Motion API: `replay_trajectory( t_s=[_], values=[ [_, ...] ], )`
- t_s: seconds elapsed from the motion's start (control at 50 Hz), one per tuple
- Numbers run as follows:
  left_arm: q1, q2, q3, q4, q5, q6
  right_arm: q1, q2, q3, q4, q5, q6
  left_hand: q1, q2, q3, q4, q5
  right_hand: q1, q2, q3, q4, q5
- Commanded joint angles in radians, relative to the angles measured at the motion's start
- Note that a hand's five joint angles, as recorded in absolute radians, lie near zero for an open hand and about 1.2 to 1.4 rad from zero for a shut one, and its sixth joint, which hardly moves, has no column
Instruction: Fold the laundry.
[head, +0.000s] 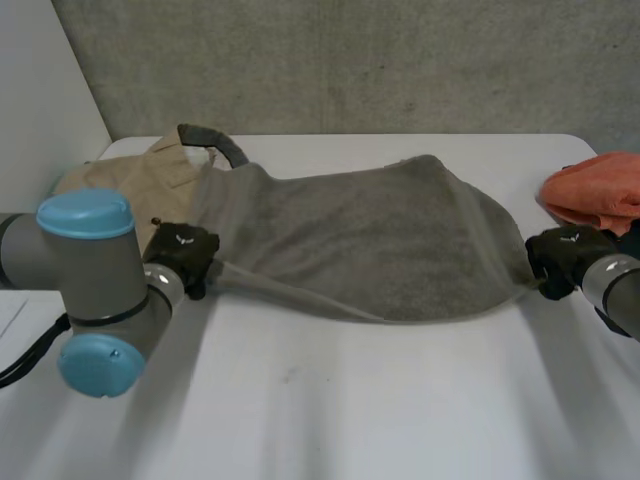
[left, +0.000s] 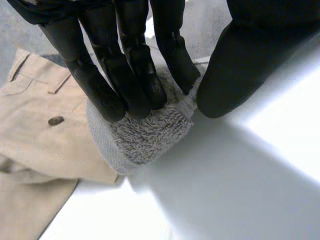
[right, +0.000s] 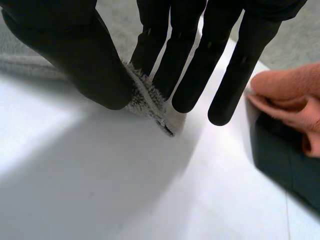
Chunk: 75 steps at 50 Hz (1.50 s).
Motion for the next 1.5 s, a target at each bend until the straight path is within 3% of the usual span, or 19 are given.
replay_trajectory(
  t_s=[0.02,0.06,0.3,0.44,0.56,0.7,0.84,1.08,1.34,1.42,1.46,1.5],
  values=[
    [-0.002,0.091,-0.005,-0.073,0.057,0.016,-0.006,-0.051,0.052,-0.01,-0.023,-0.011,-0.497,-0.515,-0.506,-0.513,-0.464,0.26,0.214,0.205,0.198,0.224],
    [-0.002,0.106,0.013,-0.102,0.087,0.025,-0.005,-0.072,0.069,-0.019,-0.026,-0.009,-0.718,-0.735,-0.727,-0.733,-0.685,0.26,0.214,0.205,0.198,0.224],
    [0.029,0.021,0.264,-0.224,0.161,0.052,0.008,-0.094,0.088,-0.052,-0.044,0.005,-0.675,-0.692,-0.684,-0.691,-0.642,0.26,0.214,0.205,0.198,0.224],
    [0.037,-0.07,0.361,-0.378,0.137,0.103,-0.003,-0.091,0.089,-0.056,-0.049,0.0,-0.675,-0.692,-0.684,-0.69,-0.641,0.26,0.214,0.205,0.198,0.224],
    [0.044,-0.036,0.329,-0.452,0.127,0.095,-0.012,-0.086,0.095,-0.058,-0.055,-0.003,-0.701,-0.719,-0.71,-0.717,-0.668,0.26,0.214,0.205,0.198,0.224],
    [0.058,0.114,0.162,-0.373,0.192,0.039,-0.016,-0.077,0.091,-0.058,-0.058,-0.012,-0.707,-0.725,-0.716,-0.723,-0.674,0.26,0.214,0.205,0.198,0.224],
    [0.095,0.2,-0.048,-0.3,0.236,0.051,-0.011,-0.049,0.082,-0.058,-0.05,-0.029,-0.707,-0.725,-0.716,-0.723,-0.674,0.26,0.214,0.205,0.198,0.224],
    [0.233,0.173,-0.208,-0.177,0.319,0.264,0.006,-0.005,0.02,-0.021,0.011,-0.021,-0.607,-0.625,-0.616,-0.623,-0.574,0.26,0.214,0.205,0.198,0.224],
    [0.242,0.088,-0.196,-0.093,0.351,0.309,0.02,-0.005,0.016,-0.012,0.013,-0.017,-0.487,-0.505,-0.496,-0.503,-0.454,0.26,0.214,0.205,0.198,0.224],
    [0.241,0.065,-0.193,-0.045,0.365,0.31,0.018,-0.009,0.019,-0.012,0.013,-0.017,-0.294,-0.311,-0.303,-0.31,-0.261,0.26,0.214,0.205,0.198,0.224],
    [0.242,0.058,-0.191,-0.022,0.376,0.307,0.018,-0.012,0.02,-0.012,0.013,-0.015,0.104,0.087,0.096,0.089,0.138,0.26,0.214,0.205,0.198,0.224],
    [0.244,0.059,-0.19,-0.013,0.382,0.304,0.017,-0.015,0.023,-0.01,0.013,-0.012,0.217,0.2,0.208,0.202,0.251,0.26,0.214,0.205,0.198,0.224]
  ],
)
